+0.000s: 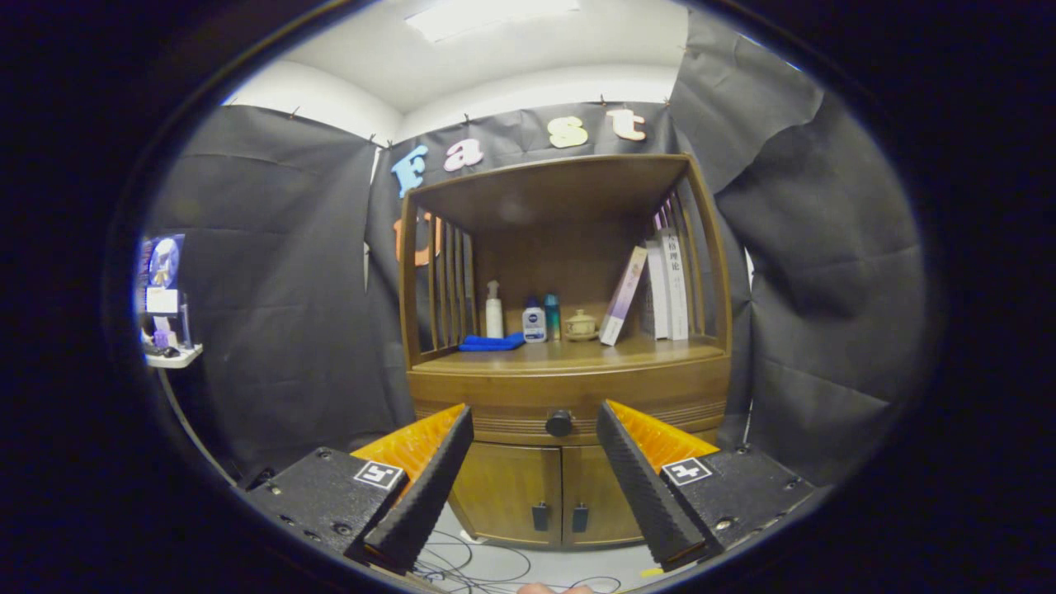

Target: Pull open the drawer, take out the items inside it, and place them on the countertop above the cabinet.

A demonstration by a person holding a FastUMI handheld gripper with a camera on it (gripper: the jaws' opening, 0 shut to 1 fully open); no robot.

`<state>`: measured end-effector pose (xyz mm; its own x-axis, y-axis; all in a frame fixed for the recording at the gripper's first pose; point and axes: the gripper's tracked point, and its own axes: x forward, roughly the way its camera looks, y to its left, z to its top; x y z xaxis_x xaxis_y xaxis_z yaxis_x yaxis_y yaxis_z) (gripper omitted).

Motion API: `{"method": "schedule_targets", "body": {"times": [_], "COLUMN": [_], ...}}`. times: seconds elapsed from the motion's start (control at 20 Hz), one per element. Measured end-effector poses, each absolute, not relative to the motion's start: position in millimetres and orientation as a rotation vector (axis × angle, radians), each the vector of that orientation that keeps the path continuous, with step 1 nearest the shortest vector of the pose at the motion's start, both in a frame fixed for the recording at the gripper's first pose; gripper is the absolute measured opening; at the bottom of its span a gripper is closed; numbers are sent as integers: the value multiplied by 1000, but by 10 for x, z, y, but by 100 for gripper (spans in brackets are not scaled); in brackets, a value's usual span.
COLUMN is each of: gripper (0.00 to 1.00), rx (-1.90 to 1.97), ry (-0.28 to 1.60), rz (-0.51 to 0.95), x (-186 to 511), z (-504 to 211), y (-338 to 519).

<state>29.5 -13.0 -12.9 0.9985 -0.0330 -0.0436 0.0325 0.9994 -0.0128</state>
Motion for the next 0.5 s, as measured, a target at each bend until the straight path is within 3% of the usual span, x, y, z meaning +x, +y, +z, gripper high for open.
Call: {"method": "schedule_targets", "body": {"times": [0.5], "gripper": [99], "rx": [-57], "ry": [140], "rz": [-77], "x": [1284], "z": [-648], "y": [-281]}}
